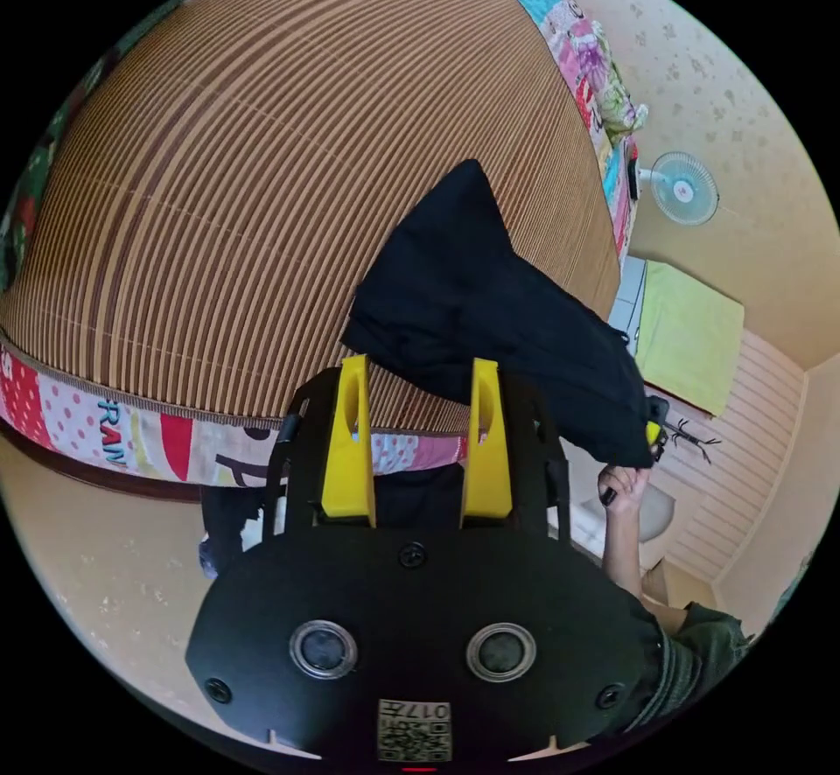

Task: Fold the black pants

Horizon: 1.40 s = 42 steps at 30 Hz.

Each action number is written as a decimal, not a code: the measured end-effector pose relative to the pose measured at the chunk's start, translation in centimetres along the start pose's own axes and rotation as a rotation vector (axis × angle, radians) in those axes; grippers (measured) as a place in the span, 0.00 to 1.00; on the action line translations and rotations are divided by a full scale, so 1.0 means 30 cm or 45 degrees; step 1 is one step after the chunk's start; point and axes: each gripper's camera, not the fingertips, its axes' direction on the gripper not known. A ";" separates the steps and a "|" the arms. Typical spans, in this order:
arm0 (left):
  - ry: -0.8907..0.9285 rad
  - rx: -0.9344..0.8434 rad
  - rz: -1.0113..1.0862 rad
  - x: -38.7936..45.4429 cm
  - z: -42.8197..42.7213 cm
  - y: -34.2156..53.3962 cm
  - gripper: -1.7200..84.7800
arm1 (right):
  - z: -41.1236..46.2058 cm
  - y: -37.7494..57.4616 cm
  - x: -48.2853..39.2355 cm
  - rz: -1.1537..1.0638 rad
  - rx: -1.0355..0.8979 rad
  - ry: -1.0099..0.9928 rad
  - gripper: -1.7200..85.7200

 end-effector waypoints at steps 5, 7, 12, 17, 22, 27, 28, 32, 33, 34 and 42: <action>0.093 0.101 -0.065 -0.064 -0.061 -0.036 0.21 | -0.049 -0.034 -0.062 -0.263 -0.057 0.126 0.04; 0.077 0.094 -0.056 -0.076 -0.061 -0.058 0.21 | -0.101 -0.002 0.107 -0.039 -0.011 0.303 0.04; 0.021 -0.020 -0.005 -0.100 -0.005 -0.129 0.22 | -0.254 0.262 0.619 0.921 0.101 0.484 0.03; -0.057 -0.167 0.050 -0.148 0.104 -0.203 0.19 | -0.258 0.372 0.627 0.837 0.191 0.497 0.02; 0.177 -0.193 -0.015 -0.242 0.125 -0.205 0.08 | -0.223 0.325 0.520 0.632 0.266 0.719 0.02; 0.631 -0.116 0.276 -0.193 -0.013 -0.143 0.07 | -0.153 0.231 0.468 0.478 0.295 0.750 0.02; 0.666 -0.117 0.414 -0.129 -0.062 -0.117 0.07 | -0.113 0.200 0.489 0.470 0.241 0.668 0.02; 0.544 -0.153 0.846 0.140 -0.213 -0.008 0.07 | 0.087 0.096 0.535 0.389 0.003 0.367 0.02; 0.507 -0.164 0.906 0.181 -0.224 0.009 0.07 | 0.113 0.083 0.531 0.374 -0.037 0.363 0.02; 0.430 -0.182 1.014 0.260 -0.237 0.041 0.07 | 0.155 0.062 0.516 0.331 -0.096 0.349 0.02; 0.171 -0.475 1.356 0.629 0.041 0.185 0.08 | 0.029 0.107 0.516 0.196 -0.169 0.183 0.02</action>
